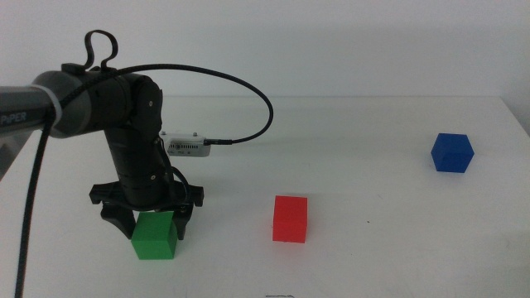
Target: Stack red cubes first, then green, then blue cubes in a specific spot.
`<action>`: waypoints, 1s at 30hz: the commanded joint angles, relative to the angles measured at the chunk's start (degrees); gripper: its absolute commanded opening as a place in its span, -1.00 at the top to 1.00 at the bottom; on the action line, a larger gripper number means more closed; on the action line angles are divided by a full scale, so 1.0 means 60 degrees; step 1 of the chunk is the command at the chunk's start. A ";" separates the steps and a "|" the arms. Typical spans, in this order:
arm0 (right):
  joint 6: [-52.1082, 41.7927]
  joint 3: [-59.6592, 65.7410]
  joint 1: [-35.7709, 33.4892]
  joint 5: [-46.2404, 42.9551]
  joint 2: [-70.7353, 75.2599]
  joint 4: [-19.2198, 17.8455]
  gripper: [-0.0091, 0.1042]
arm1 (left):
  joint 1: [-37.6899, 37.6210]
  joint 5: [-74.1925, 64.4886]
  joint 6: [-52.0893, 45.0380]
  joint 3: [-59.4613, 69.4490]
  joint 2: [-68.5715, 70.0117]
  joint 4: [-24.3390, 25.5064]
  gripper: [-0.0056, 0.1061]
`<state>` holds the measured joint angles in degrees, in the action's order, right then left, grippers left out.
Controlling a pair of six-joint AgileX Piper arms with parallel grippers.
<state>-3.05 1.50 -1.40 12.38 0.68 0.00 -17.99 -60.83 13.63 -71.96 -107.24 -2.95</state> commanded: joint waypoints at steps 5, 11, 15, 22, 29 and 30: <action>-0.0119 -0.0092 -0.0017 -0.0720 0.0151 -0.0127 -0.62 | -0.0047 -0.0123 0.0029 -0.0171 0.0433 -0.0111 -0.09; -0.0119 -0.0092 -0.0017 -0.0720 0.0151 -0.0127 -0.62 | -0.0047 -0.0493 0.0047 -0.0202 0.0838 -0.0111 0.93; -0.0119 -0.0092 -0.0017 -0.0720 0.0151 -0.0127 -0.62 | -0.0047 -0.0464 0.0668 -0.0202 0.1479 -0.0352 0.93; -0.0119 -0.0092 -0.0017 -0.0720 0.0151 -0.0127 -0.62 | -0.0777 -0.1424 0.1348 -0.1302 0.1658 -0.0355 0.93; -0.0119 -0.0092 -0.0017 -0.0720 0.0151 -0.0127 -0.62 | -0.2162 -0.2425 0.2621 -0.3321 0.1152 0.0704 0.93; -0.0119 -0.0092 -0.0017 -0.0720 0.0151 -0.0127 -0.62 | -0.2355 -0.2413 0.2705 -0.3564 0.1057 0.0627 0.93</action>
<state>-3.05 1.50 -1.40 12.38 0.68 0.00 -30.68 -69.92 27.98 -89.79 -102.83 0.64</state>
